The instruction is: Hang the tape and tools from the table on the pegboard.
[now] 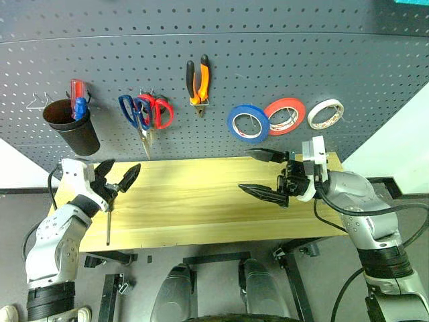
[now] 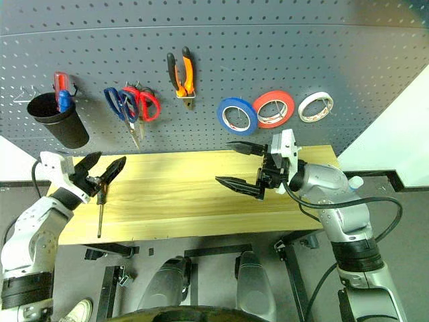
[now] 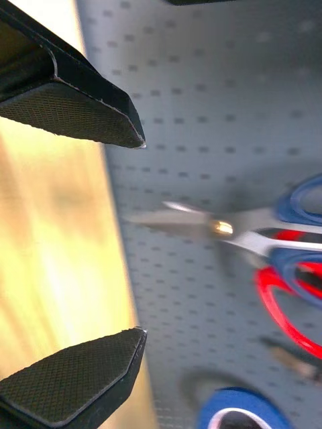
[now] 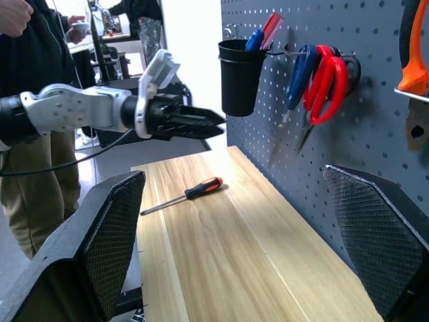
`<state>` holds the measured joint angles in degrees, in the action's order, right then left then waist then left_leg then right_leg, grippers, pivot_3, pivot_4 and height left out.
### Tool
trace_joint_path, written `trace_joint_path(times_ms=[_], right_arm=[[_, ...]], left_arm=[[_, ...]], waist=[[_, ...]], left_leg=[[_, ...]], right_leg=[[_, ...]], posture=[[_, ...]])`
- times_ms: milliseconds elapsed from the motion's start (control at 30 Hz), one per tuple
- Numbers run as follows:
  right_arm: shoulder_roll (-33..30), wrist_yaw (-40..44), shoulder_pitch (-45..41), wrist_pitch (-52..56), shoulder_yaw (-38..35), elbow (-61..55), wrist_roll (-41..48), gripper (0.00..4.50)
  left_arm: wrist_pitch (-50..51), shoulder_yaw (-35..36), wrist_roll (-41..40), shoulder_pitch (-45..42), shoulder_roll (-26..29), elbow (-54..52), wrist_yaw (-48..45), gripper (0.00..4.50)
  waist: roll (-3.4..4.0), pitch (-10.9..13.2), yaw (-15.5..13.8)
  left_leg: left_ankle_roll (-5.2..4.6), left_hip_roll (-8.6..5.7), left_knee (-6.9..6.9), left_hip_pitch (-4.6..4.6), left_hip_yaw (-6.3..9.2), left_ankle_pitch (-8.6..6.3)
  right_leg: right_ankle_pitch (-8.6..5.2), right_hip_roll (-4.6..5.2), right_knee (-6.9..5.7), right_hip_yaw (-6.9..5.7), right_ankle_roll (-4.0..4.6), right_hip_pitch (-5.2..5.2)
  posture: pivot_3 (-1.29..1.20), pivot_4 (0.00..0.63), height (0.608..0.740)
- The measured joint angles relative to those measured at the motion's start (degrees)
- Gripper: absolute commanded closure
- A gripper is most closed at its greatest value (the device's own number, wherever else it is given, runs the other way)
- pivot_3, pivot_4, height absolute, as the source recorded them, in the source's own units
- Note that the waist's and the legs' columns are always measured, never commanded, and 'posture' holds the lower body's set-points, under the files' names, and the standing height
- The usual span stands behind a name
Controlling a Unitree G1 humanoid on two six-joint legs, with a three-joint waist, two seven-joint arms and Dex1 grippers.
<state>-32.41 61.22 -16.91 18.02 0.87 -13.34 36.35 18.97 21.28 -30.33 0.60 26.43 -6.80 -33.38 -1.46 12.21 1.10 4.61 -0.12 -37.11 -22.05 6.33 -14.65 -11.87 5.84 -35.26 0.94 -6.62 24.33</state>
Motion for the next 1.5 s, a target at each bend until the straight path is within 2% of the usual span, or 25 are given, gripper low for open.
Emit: trace_joint_path(times_ms=[100,200,333,467,667,1033,1133,1433,1467,1500], right_arm=[[0.0,0.0,0.1,0.0,0.0,-0.1,-0.2,0.00],[0.0,0.0,0.9,0.0,0.0,-0.5,-0.3,0.00],[-0.1,0.2,1.1,0.0,0.3,-0.6,-1.0,0.00],[-2.6,0.6,1.4,0.3,3.8,-0.5,-5.9,0.00],[-4.0,1.1,5.5,-2.8,10.3,4.2,-15.3,0.00],[-3.4,1.1,7.5,-4.7,10.7,4.4,-17.0,0.00],[-3.4,1.0,7.7,-4.6,10.5,4.1,-17.0,0.00],[-3.4,0.5,7.9,-4.4,9.5,3.5,-16.9,0.00],[-3.4,0.4,7.9,-4.4,9.4,3.5,-16.9,0.00],[-3.4,0.4,7.9,-4.4,9.4,3.5,-16.9,0.00]], left_arm=[[2.3,-0.5,2.4,2.7,0.7,1.0,2.1,0.04],[8.8,-0.7,4.7,3.2,1.0,4.4,7.8,0.04],[20.5,1.1,4.9,0.2,-2.0,8.0,19.1,0.04],[25.3,3.6,4.9,-3.9,-2.8,11.5,25.0,0.04],[25.9,4.9,6.3,-10.6,1.3,22.7,26.1,0.04],[23.4,1.9,10.2,-25.5,6.1,46.5,21.1,0.04],[21.7,0.4,11.7,-28.3,6.1,52.5,19.8,0.63],[16.8,-1.4,15.2,-33.8,6.9,65.1,17.6,3.73],[16.5,-1.4,15.3,-34.1,7.0,65.6,17.6,3.92],[16.4,-1.4,15.4,-34.2,7.0,65.9,17.6,3.93]], waist=[[0.01,0.0,0.0],[0.03,0.0,0.0],[0.00,0.0,-0.2],[-0.01,0.0,-0.1],[0.00,0.0,-0.1],[-0.01,0.0,0.1],[-0.03,0.0,0.2],[-0.03,0.0,0.4],[-0.03,0.0,0.5],[-0.03,0.0,0.6]], left_leg=[[0.00,0.00,0.01,0.03,0.00,0.00],[-0.01,0.00,0.00,0.05,0.00,0.00],[-0.01,0.00,-0.04,0.06,0.03,0.00],[-0.01,0.00,-0.02,0.11,0.04,0.00],[0.00,0.00,0.00,0.12,0.02,0.00],[0.00,0.00,0.03,0.12,0.02,0.00],[0.00,0.00,0.07,0.14,0.02,0.00],[0.00,0.00,0.09,0.13,0.02,-0.01],[0.00,0.00,0.09,0.13,0.02,-0.01],[0.00,0.00,0.09,0.13,0.02,-0.01]], right_leg=[[-0.06,0.00,-0.03,0.00,0.09,0.00],[-0.07,0.00,-0.07,0.00,0.09,-0.01],[0.01,0.00,-0.10,-0.01,-0.05,-0.03],[0.01,0.00,-0.16,-0.01,-0.04,-0.03],[-0.09,0.00,-0.16,-0.01,0.08,-0.02],[-0.13,0.00,-0.11,0.00,-0.27,-0.03],[-0.13,0.00,-0.11,-0.01,-0.28,-0.02],[-0.14,0.00,-0.09,-0.01,-0.33,-0.02],[-0.14,0.00,-0.10,-0.01,-0.33,-0.02],[-0.14,0.00,-0.09,-0.01,-0.34,-0.03]], posture=[[-0.03,0.131,0.733],[-0.03,0.140,0.733],[-0.02,0.155,0.733],[-0.02,0.173,0.733],[-0.02,0.196,0.733],[-0.05,0.207,0.733],[-0.05,0.207,0.733],[-0.07,0.203,0.733],[-0.07,0.200,0.733],[-0.07,0.198,0.733]])
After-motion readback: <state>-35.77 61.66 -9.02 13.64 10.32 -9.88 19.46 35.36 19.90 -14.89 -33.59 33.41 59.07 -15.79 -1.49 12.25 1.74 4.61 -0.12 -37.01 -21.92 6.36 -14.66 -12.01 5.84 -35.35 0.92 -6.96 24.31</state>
